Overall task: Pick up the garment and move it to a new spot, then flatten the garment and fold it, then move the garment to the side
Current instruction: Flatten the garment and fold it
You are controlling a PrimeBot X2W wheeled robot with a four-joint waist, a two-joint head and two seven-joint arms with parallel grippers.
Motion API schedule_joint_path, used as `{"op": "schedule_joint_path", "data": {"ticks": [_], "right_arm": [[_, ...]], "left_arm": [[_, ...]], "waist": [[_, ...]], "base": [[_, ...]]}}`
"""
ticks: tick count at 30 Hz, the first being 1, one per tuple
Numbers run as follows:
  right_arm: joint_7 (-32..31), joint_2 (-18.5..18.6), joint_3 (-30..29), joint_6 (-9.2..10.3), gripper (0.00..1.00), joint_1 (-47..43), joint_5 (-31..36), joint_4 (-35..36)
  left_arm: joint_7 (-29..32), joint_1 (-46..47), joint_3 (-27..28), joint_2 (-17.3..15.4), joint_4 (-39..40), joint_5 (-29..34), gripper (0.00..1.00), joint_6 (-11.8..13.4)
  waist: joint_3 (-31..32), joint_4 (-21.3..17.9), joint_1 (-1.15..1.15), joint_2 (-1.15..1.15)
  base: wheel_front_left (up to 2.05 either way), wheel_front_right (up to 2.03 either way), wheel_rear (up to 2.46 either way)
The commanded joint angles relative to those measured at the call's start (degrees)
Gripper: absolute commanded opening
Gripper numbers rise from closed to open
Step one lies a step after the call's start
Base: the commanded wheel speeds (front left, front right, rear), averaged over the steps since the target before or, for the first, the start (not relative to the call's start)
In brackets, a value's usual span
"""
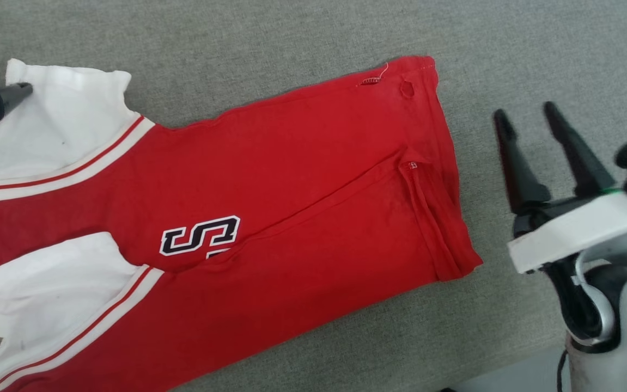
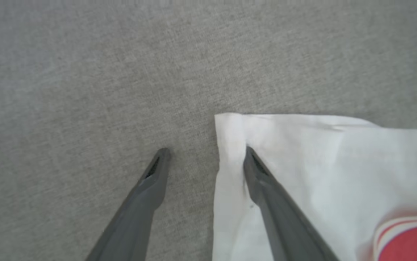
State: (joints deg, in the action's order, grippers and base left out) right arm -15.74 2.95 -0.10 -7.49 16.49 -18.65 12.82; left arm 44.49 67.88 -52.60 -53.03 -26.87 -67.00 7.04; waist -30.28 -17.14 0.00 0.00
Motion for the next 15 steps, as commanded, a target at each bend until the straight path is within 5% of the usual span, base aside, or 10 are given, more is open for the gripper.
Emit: {"op": "schedule_joint_path", "data": {"ticks": [1, 4, 5, 15], "right_arm": [[-0.48, -0.04, 0.28, 0.0, 1.0, 1.04, -0.18, -0.28], [-2.28, -0.07, 1.51, 0.0, 1.0, 2.56, -0.1, -1.75], [-3.13, -0.04, 1.82, 0.0, 1.0, 3.43, 0.22, -2.28], [-14.8, 0.39, 2.94, 0.0, 1.0, 16.26, 2.43, -14.38]], "left_arm": [[0.46, -0.16, -0.59, 0.81, -1.25, -0.12, 1.0, -0.18], [1.82, -1.21, -1.51, 2.57, -4.47, -0.82, 1.0, -0.38], [3.06, -1.74, -2.11, 3.21, -5.05, -1.24, 0.04, -1.19], [3.84, 0.83, -3.25, 8.94, -8.31, -0.89, 0.0, -3.44]], "waist": [[-0.46, -0.13, 0.0, 0.0], [-1.0, 0.01, 0.0, 0.0], [-1.14, 0.14, 0.0, 0.0], [-1.38, 3.17, 0.0, 0.0]], "base": [[0.0, 0.0, 0.0], [0.0, 0.0, 0.0], [0.0, 0.0, 0.0], [0.0, 0.0, 0.0]]}}
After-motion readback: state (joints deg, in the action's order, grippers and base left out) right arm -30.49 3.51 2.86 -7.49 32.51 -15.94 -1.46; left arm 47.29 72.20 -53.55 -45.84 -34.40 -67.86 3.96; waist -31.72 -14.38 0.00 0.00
